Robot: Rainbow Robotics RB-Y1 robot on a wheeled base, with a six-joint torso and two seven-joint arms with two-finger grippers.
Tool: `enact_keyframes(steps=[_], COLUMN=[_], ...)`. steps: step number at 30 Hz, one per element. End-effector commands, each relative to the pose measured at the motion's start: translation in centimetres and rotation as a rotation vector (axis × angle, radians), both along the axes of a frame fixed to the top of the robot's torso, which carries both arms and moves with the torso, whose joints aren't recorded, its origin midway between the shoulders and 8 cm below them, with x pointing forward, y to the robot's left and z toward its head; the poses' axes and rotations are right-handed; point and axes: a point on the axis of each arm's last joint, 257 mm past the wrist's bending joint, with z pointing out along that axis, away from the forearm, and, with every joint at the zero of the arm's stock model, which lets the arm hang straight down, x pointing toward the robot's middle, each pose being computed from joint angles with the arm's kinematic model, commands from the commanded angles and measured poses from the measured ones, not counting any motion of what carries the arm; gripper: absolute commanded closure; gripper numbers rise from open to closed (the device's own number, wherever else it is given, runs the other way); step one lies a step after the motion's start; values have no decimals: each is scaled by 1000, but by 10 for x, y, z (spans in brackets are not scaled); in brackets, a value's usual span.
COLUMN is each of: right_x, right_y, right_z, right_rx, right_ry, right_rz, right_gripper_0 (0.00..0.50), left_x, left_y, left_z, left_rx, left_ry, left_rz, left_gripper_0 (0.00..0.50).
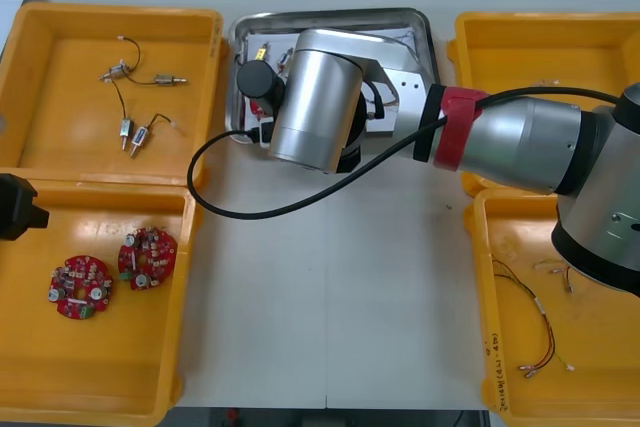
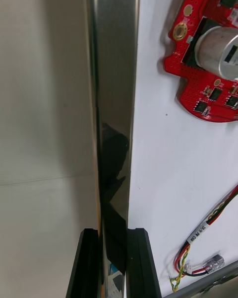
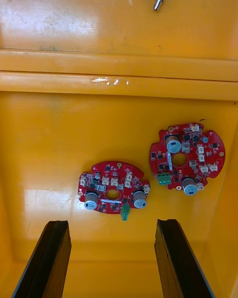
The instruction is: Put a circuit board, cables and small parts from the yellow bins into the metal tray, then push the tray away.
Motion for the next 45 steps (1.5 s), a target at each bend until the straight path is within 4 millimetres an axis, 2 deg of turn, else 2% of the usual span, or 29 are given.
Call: enact_keyframes(steps=[1,19,38,40,41,43,45], right_x=[10,40,49,50,50,50,50], right_y=[26,25,18,16,16,16,17], right_z=[30,39,39,39,39,39,39], right_rx=[-9,30,27,24,23,23,23], right_ry=[-54,-97,-104,-106,-106,-107,-106], right_rz=[71,73,64,64,65,65,65], right_gripper_0=[500,500,500,421,346,116,0], left_x=[3,3,3,3,3,3,3], left_y=[14,14,14,14,14,14,14], left_z=[22,22,22,22,22,22,22], left_rx=[89,89,89,89,89,89,89], left_ry=[-46,-46,-46,-46,-46,-46,-46], left_rz=[-66,-66,-66,-66,-66,-66,-66], left_gripper_0=[0,0,0,0,0,0,0])
